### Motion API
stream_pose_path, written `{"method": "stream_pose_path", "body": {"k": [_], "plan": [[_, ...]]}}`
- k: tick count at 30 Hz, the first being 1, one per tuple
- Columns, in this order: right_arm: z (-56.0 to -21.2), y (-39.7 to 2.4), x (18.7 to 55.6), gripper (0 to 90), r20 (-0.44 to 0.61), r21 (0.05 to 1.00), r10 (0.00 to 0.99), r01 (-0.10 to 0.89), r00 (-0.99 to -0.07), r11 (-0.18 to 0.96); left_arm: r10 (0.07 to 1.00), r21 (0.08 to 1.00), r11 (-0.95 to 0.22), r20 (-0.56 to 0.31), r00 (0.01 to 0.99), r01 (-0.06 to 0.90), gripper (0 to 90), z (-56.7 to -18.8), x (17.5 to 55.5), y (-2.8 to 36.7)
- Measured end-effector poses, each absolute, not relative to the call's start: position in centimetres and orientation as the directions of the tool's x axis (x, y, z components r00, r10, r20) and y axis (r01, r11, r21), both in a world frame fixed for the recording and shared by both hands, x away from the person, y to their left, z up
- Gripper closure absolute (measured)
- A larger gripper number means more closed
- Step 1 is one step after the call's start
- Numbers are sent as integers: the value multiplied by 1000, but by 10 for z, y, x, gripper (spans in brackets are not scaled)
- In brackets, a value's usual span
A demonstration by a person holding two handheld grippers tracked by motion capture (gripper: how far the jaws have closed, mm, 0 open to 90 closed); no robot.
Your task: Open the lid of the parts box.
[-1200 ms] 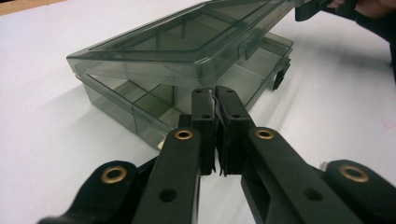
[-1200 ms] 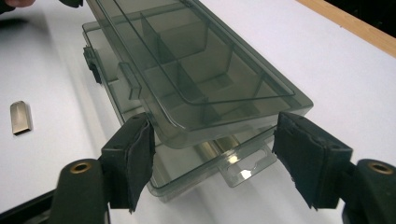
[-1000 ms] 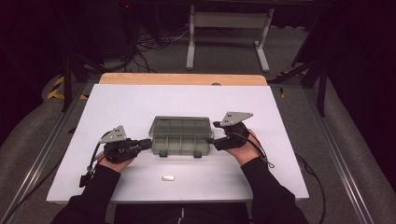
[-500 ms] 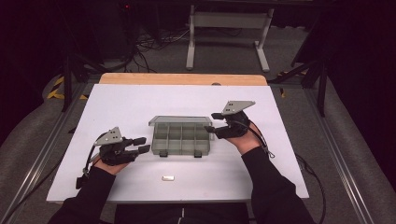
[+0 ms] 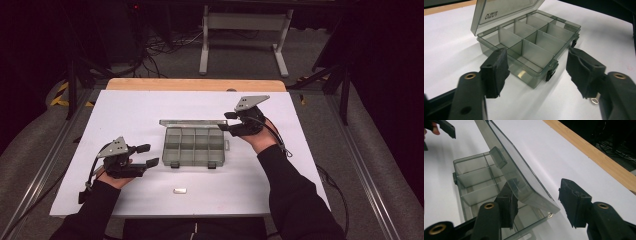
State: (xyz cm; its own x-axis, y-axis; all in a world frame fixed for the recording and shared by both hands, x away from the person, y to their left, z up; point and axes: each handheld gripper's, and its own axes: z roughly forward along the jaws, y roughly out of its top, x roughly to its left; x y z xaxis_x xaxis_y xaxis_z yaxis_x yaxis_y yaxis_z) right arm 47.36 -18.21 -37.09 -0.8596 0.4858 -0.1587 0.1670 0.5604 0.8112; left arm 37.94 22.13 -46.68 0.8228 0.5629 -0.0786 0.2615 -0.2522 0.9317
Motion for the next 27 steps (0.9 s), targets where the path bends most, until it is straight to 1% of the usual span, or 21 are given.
{"method": "stream_pose_path", "body": {"k": [10, 19, 22, 27], "plan": [[-365, -180, 491, 538, -141, 819, 508, 188, -850, 542, 582, 939, -255, -42, 812, 232, 221, -467, 375, 229], [-364, -177, 504, 552, -131, 825, 524, 201, -841, 528, 582, 943, -248, -40, 812, 224, 193, -469, 373, 234], [-363, -175, 509, 556, -143, 818, 527, 200, -838, 539, 592, 943, -249, -34, 805, 223, 181, -469, 372, 234], [-363, -173, 517, 568, -149, 811, 533, 205, -833, 547, 605, 939, -248, -43, 795, 239, 178, -470, 374, 236]]}}
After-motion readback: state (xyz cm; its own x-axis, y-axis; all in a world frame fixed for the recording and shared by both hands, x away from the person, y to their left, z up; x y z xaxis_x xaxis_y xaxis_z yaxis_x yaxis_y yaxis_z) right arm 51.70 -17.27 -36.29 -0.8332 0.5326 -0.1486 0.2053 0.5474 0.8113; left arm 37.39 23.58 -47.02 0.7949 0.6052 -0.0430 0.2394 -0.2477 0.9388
